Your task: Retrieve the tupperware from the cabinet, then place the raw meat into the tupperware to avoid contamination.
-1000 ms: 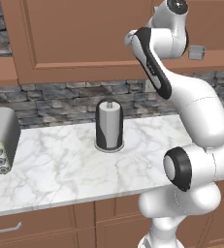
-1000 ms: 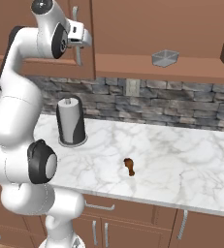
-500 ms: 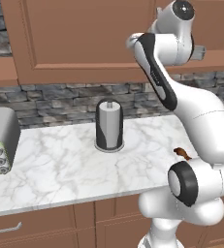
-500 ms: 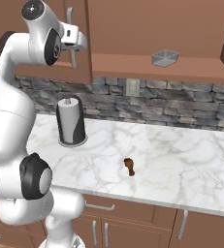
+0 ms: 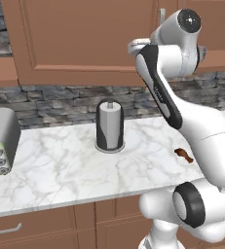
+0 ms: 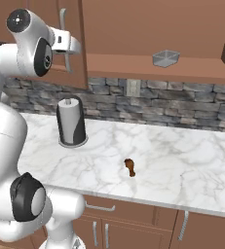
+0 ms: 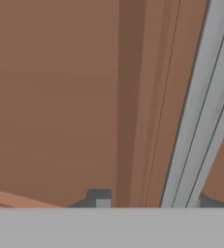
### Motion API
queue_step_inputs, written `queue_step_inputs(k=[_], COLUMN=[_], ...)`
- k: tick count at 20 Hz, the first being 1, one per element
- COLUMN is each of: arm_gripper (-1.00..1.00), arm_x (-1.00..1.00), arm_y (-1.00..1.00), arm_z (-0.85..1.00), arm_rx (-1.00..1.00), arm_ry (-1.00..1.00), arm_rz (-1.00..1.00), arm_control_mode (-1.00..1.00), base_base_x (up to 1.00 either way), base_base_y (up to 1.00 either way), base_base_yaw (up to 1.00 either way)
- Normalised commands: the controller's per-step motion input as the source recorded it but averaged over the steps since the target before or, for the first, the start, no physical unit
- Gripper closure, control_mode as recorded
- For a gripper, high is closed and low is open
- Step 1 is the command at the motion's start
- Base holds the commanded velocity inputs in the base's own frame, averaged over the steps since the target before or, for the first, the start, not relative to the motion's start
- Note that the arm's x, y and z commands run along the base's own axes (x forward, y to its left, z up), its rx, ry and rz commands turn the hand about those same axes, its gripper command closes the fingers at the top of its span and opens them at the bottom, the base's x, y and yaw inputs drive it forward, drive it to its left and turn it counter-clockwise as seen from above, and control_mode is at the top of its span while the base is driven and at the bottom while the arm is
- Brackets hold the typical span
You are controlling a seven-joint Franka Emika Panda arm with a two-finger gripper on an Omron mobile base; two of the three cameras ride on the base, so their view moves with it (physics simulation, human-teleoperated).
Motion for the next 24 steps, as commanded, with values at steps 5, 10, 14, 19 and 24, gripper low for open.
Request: queue_step_inputs(k=[5,10,14,19,24], arm_gripper=[1.00,1.00,1.00,1.00,1.00], arm_x=[-0.46,-0.47,-0.47,-0.45,-0.38], arm_y=[0.52,0.53,0.53,0.55,0.59], arm_z=[-0.15,-0.15,-0.15,-0.16,-0.14], arm_rx=[0.00,0.00,0.00,0.00,0.00], arm_ry=[-0.06,-0.06,-0.05,-0.02,0.00], arm_rz=[-0.02,-0.02,-0.02,-0.01,0.00], arm_control_mode=[-1.00,-1.00,-1.00,-1.00,-1.00], base_base_x=[0.00,0.00,0.00,0.00,0.00], base_base_y=[0.00,0.00,0.00,0.00,0.00], base_base_yaw=[0.00,0.00,0.00,0.00,0.00])
